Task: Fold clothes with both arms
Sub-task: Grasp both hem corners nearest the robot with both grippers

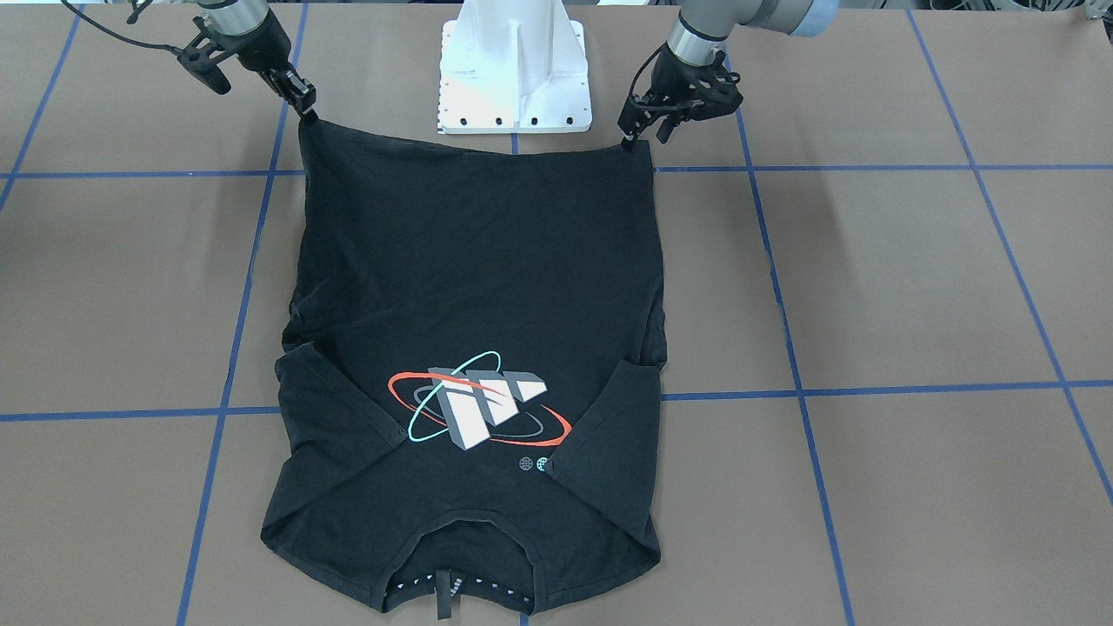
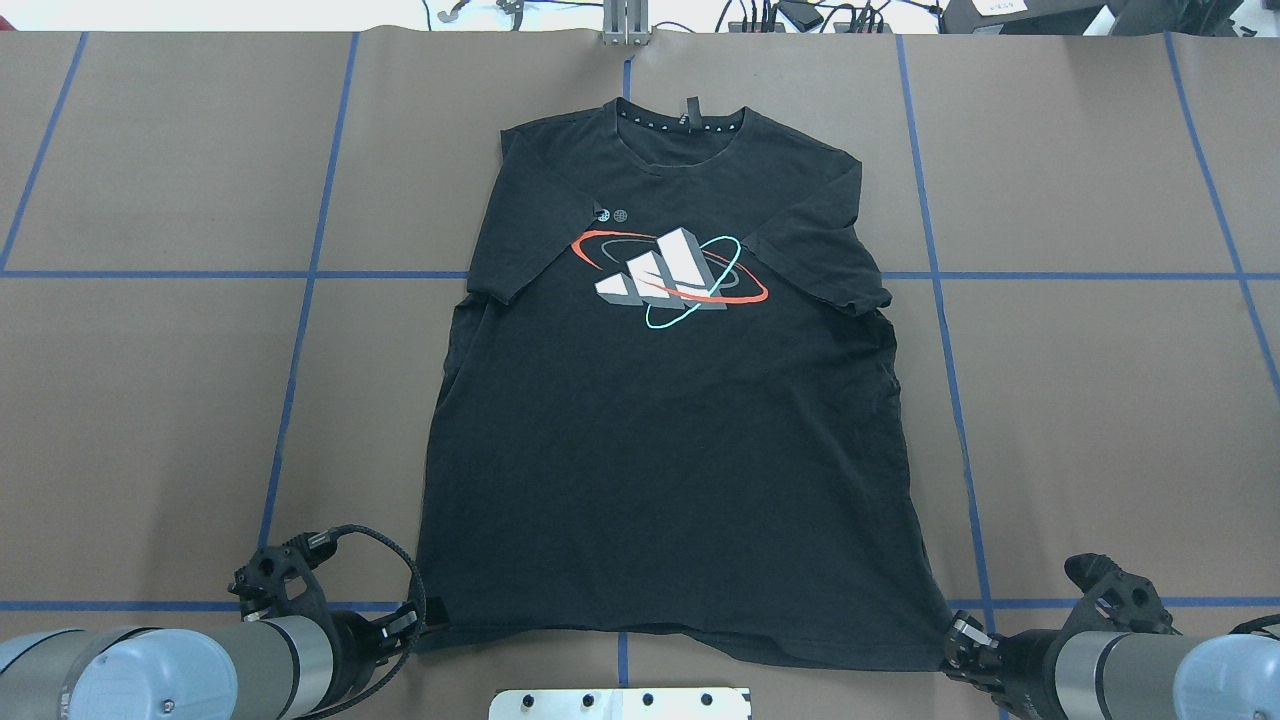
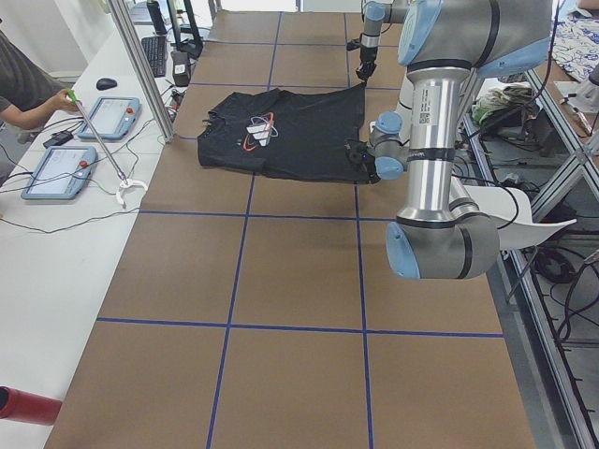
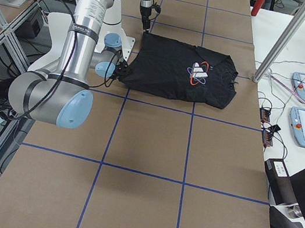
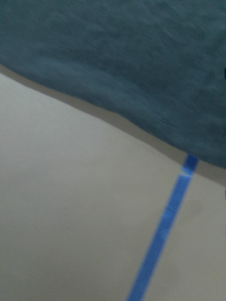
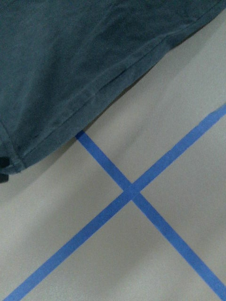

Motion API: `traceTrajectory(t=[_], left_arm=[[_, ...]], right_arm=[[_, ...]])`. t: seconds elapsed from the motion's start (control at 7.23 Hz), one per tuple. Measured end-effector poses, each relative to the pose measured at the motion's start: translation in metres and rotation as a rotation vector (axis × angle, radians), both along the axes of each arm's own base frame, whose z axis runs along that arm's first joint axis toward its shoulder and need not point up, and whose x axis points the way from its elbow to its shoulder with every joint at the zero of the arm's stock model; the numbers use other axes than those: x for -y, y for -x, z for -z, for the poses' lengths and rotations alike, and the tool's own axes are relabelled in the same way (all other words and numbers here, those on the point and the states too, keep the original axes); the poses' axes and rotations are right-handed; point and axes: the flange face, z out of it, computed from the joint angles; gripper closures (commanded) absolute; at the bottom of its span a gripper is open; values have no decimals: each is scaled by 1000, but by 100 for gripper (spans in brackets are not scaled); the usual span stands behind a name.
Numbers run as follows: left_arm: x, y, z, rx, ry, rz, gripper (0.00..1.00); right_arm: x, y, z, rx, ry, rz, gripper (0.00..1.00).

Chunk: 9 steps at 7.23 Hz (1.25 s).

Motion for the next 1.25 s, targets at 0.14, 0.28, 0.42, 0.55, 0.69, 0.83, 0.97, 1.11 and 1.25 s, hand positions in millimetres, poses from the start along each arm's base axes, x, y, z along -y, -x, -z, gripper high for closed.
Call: traceTrajectory(t=[0.14,0.28,0.42,0.55,0.69,0.83,0.97,1.11,1.25], left_arm=[[-4,-3,-2,3,14,-1,36],[-8,-5,-4,5,25,-1,48],[-9,-5,-5,6,31,0,65],[-9,-5,-6,8,33,0,90],[-10,-6,-6,9,34,0,100],[-10,-5,-6,9,34,0,100],[-9,-4,-5,6,35,0,100],[-8,-2,-2,-1,36,1,100],[-6,4,5,-15,35,3,100]], right_arm=[[0,0,0,0,0,0,100],[0,0,0,0,1,1,100],[0,0,0,-1,1,1,100],[0,0,-1,-2,1,1,100],[0,-1,-1,-3,1,1,100],[0,-1,-1,-3,1,1,100],[0,-1,-1,-4,1,1,100],[0,-1,-1,-4,1,1,100],[0,-1,-1,-2,1,0,100]])
